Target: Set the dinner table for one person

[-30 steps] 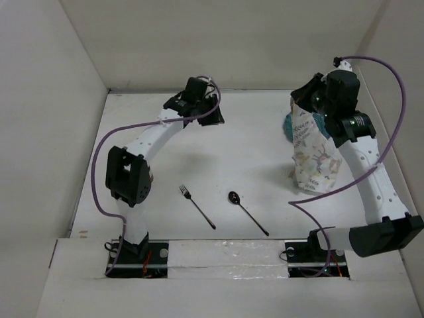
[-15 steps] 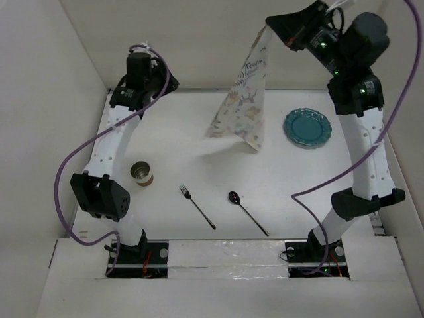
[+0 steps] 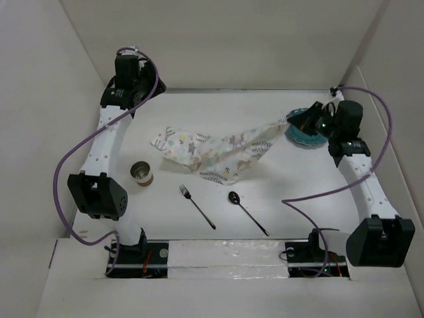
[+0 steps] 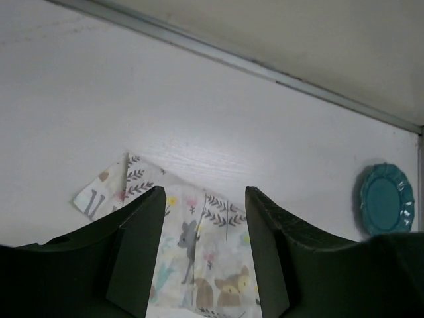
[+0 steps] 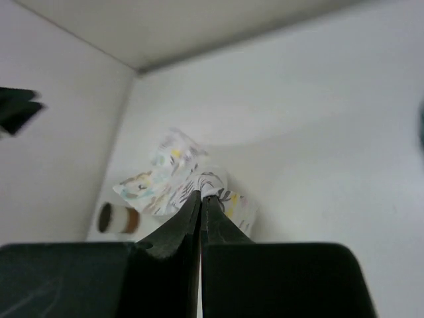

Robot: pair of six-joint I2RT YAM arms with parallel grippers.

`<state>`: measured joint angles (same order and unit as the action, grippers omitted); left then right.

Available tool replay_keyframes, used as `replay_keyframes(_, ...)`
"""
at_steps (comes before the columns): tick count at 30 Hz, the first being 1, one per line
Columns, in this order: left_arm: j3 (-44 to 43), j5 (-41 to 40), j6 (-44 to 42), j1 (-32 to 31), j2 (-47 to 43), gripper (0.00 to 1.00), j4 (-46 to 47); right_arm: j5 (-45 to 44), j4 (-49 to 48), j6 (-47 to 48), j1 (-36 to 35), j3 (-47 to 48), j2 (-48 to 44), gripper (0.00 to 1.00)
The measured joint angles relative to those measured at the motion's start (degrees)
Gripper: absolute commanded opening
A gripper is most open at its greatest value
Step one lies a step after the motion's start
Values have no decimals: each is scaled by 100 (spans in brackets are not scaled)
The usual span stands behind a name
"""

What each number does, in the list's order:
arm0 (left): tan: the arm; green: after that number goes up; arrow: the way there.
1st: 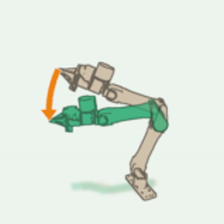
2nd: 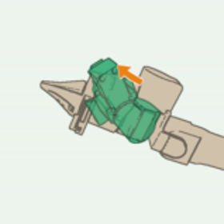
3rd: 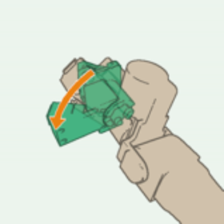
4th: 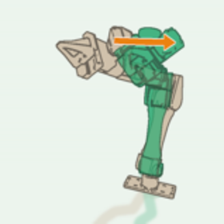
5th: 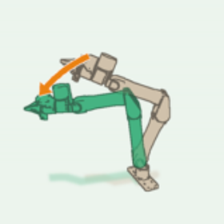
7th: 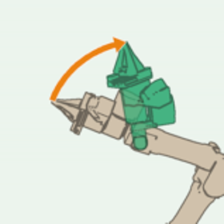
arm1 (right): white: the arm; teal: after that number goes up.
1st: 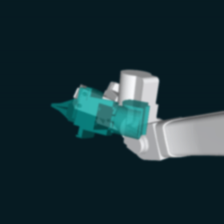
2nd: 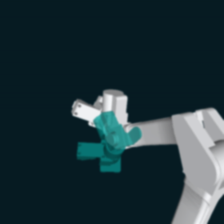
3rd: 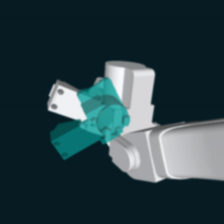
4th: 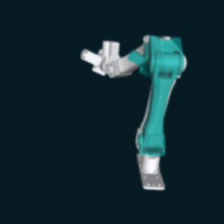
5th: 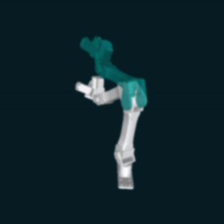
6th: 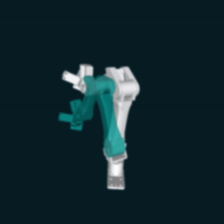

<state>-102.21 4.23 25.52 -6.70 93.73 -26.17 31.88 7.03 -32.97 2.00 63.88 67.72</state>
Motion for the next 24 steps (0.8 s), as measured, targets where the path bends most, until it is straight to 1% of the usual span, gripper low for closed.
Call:
replay_keyframes(1,39,-22,-72,-50,83,46,-94,-197,225,125,39,-319,140,0)
replay_keyframes(2,50,-24,-131,-111,184,46,-149,-203,238,129,61,-605,295,0)
replay_keyframes(3,46,-42,-164,-170,264,42,-186,-289,328,149,70,-774,422,0)
replay_keyframes(4,0,-111,-254,-310,468,42,-260,-356,393,170,74,-870,516,0)
replay_keyframes(6,-74,-181,-361,-555,785,36,-382,-546,437,168,83,-881,647,0)
replay_keyframes(8,-79,-197,-466,-732,1032,33,-494,-704,385,142,107,-765,697,0)
replay_keyframes(9,-59,-199,-511,-846,1130,26,-577,-785,337,118,116,-673,728,0)
replay_keyframes(11,162,-212,-577,-1005,1167,17,-614,-931,229,74,136,-413,833,0)
replay_keyframes(12,367,-219,-601,-1080,1119,5,-629,-988,179,52,144,-262,909,0)
replay_keyframes(13,581,-221,-601,-1150,1071,0,-608,-1049,120,31,146,-122,990,0)
replay_keyframes(16,1408,-345,-612,-1429,852,0,-614,-1202,-22,-20,181,146,1158,0)
replay_keyframes(20,2337,-503,-407,-1932,553,0,-538,-1320,-68,-74,339,186,1255,0)
replay_keyframes(21,2544,-503,-326,-2044,435,15,-509,-1331,-68,-94,380,186,1279,0)
replay_keyframes(23,2955,-507,-179,-2164,136,27,-420,-1351,-61,-111,448,186,1322,0)
replay_keyframes(24,3119,-516,-98,-2168,-37,35,-396,-1353,-59,-116,476,186,1329,0)
